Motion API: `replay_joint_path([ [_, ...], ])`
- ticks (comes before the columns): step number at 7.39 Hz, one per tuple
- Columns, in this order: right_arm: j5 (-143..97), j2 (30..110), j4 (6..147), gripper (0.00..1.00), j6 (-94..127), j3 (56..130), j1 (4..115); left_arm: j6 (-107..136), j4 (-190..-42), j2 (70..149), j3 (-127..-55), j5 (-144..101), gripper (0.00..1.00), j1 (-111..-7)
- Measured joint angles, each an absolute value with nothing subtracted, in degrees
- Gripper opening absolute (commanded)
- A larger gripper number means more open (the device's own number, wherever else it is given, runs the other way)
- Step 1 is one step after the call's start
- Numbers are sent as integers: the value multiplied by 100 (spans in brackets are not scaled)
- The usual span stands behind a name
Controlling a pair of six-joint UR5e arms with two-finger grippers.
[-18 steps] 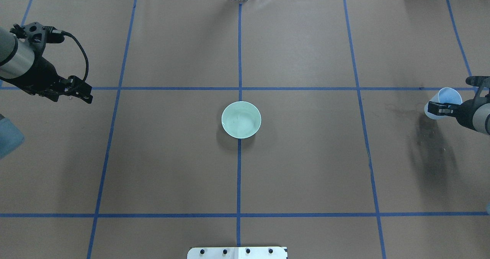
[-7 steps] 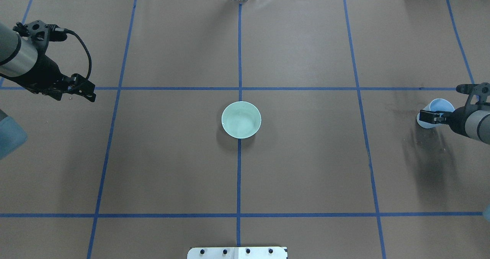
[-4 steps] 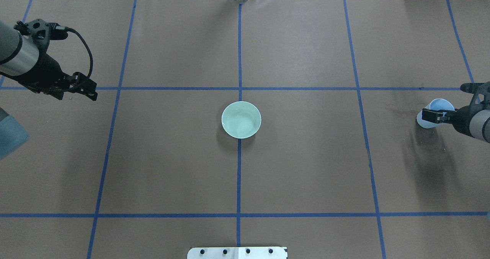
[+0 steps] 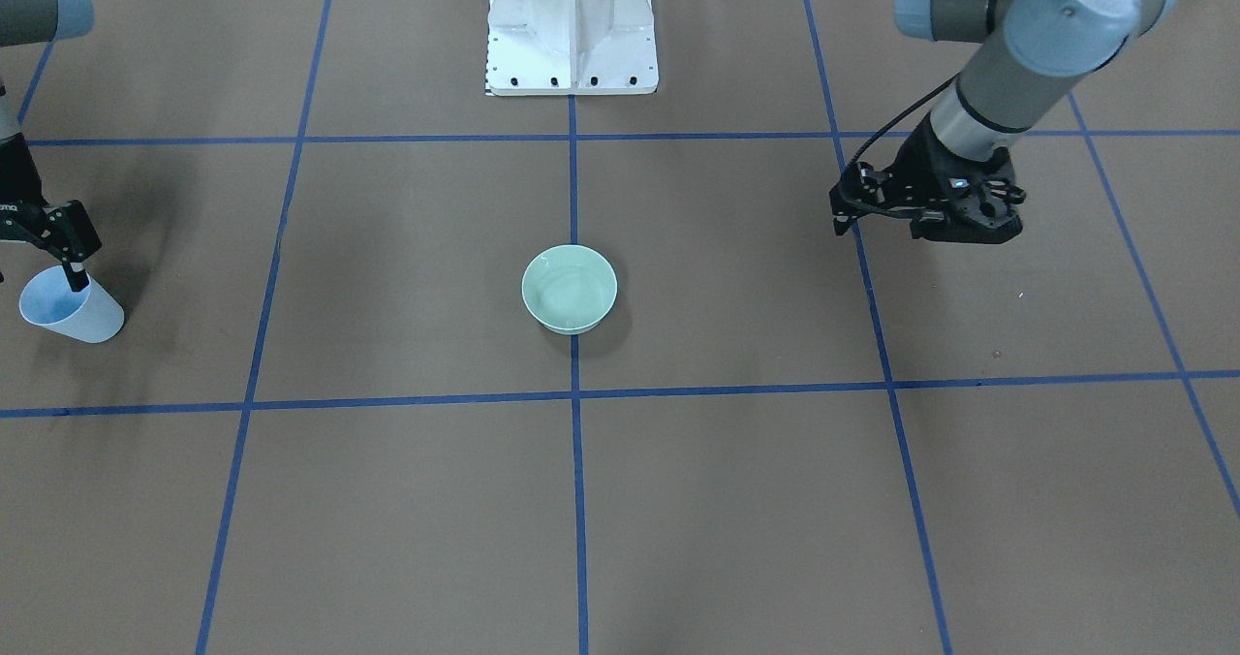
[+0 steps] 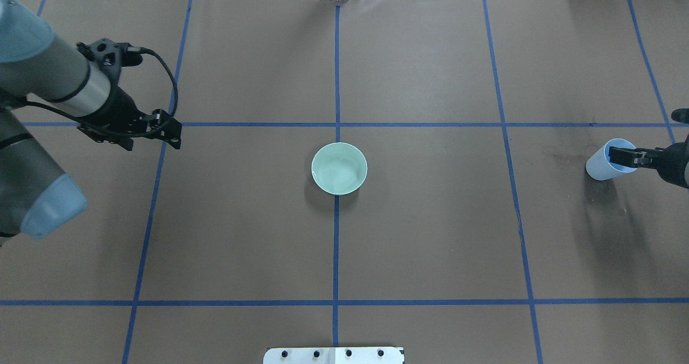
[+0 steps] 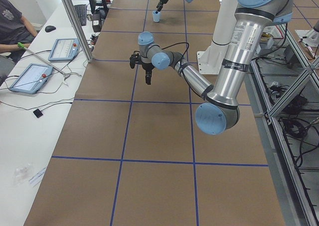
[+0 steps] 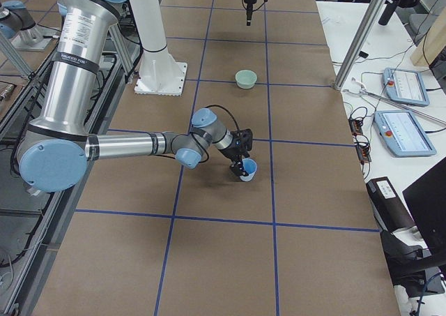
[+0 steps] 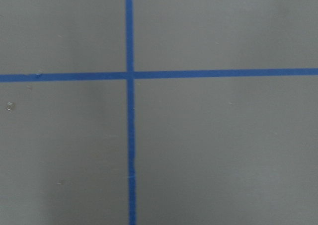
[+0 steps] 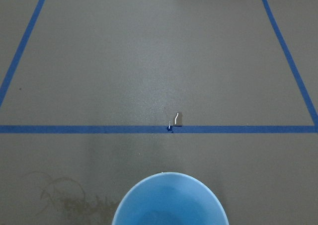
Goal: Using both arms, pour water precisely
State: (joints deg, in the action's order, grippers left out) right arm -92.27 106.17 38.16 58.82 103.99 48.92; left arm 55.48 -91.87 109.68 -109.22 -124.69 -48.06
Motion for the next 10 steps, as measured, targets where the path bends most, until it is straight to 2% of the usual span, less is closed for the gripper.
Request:
replay_joint_path([
  [3, -11007, 10504, 4212, 99, 4659, 10404, 6486, 6851, -9198, 12321, -10055, -11920, 99, -3908],
  [6, -12251, 9991, 6052, 99, 2097, 10435, 8028, 7581, -9538, 13422, -8765, -11431, 98, -3252],
  [7, -12553, 9766, 6826, 99, 1204, 10436, 8371, 7648, -9799, 13514, -8457, -11394, 90, -3173],
  [8, -12913, 9574, 7467, 99, 608, 10441, 8627, 7705, -9988, 13548, -8272, -11382, 74, -3119],
  [9, -13168, 9479, 7809, 99, 339, 10444, 8766, 7755, -10074, 13562, -8183, -11381, 13, -3092],
  [10, -13279, 9447, 7944, 99, 238, 10442, 8821, 7781, -10121, 13565, -8129, -11381, 0, -3082],
])
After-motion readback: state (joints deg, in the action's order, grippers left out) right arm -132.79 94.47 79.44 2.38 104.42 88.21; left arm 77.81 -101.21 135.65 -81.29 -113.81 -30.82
